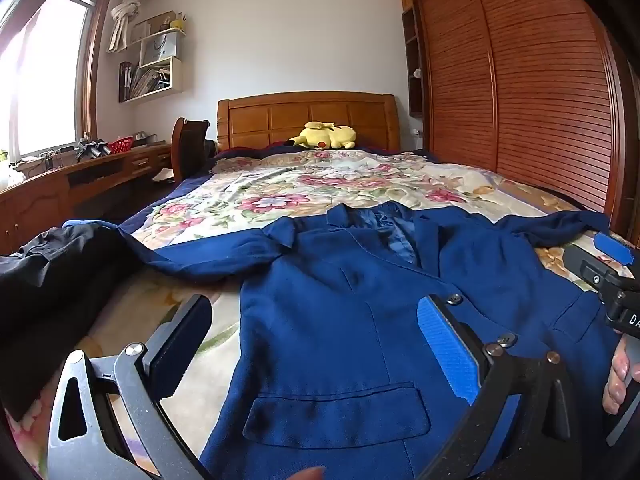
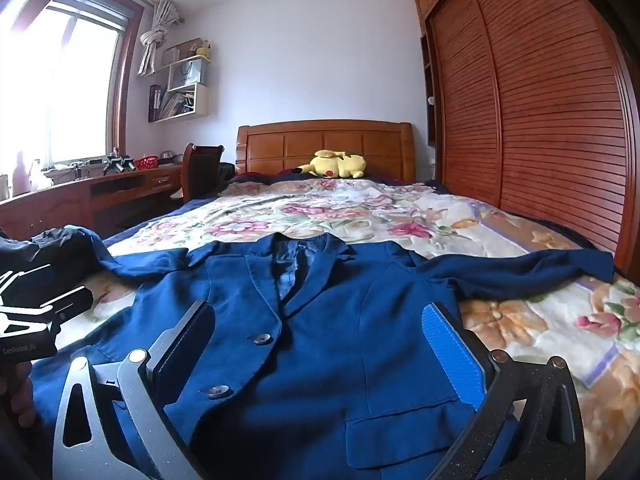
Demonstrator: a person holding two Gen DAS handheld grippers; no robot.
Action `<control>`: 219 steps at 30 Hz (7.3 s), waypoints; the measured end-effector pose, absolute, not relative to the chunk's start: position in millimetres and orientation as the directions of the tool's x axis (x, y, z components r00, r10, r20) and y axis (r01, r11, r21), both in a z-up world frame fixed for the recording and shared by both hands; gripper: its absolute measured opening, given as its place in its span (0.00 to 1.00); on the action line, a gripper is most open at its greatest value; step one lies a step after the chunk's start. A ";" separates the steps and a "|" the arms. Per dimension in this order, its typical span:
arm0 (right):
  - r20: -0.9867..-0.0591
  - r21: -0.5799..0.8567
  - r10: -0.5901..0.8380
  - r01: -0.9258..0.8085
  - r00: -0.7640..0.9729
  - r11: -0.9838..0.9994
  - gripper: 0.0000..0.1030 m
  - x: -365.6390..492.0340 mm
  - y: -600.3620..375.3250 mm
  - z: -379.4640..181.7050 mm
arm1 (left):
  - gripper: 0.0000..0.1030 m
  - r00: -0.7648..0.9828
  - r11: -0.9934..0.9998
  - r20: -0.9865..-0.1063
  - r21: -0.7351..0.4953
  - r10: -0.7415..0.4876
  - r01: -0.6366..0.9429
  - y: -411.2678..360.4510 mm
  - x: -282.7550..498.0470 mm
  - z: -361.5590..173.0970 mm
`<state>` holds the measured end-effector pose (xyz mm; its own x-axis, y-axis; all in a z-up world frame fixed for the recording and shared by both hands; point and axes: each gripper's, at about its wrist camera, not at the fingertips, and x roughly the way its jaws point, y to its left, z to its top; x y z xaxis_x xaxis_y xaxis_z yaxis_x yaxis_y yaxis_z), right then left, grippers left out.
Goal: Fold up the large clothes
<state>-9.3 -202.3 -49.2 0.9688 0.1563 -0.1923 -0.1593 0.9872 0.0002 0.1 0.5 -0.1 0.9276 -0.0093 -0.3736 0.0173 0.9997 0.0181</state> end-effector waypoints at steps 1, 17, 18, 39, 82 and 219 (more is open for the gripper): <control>-0.193 0.001 0.156 -0.159 0.969 0.987 1.00 -9.4 -202.5 -49.2 | 1.00 0.930 1.000 -0.368 0.016 -0.009 0.016 0.5 -0.2 -0.1; -0.196 0.008 0.158 -0.160 0.968 0.987 1.00 -9.9 -202.5 -49.3 | 1.00 0.933 1.000 -0.359 0.027 -0.002 0.013 -2.6 0.8 4.0; -0.196 0.008 0.158 -0.159 0.968 0.987 1.00 -10.0 -202.4 -49.4 | 1.00 0.933 1.000 -0.359 0.028 -0.001 0.012 -2.8 1.7 4.5; -0.193 0.009 0.154 -0.155 0.969 0.988 1.00 -8.0 -201.5 -49.6 | 1.00 0.942 0.999 -0.337 0.034 0.010 0.001 -2.2 -8.1 9.4; -0.195 0.014 0.154 -0.154 0.969 0.988 1.00 -11.0 -202.6 -48.7 | 1.00 0.945 0.999 -0.326 0.034 0.015 -0.004 -0.1 -8.3 6.9; -0.399 -0.010 0.326 -0.360 0.857 0.933 0.98 111.2 -159.2 -7.8 | 0.75 0.732 0.982 -0.677 0.178 0.079 0.058 115.3 135.4 -12.7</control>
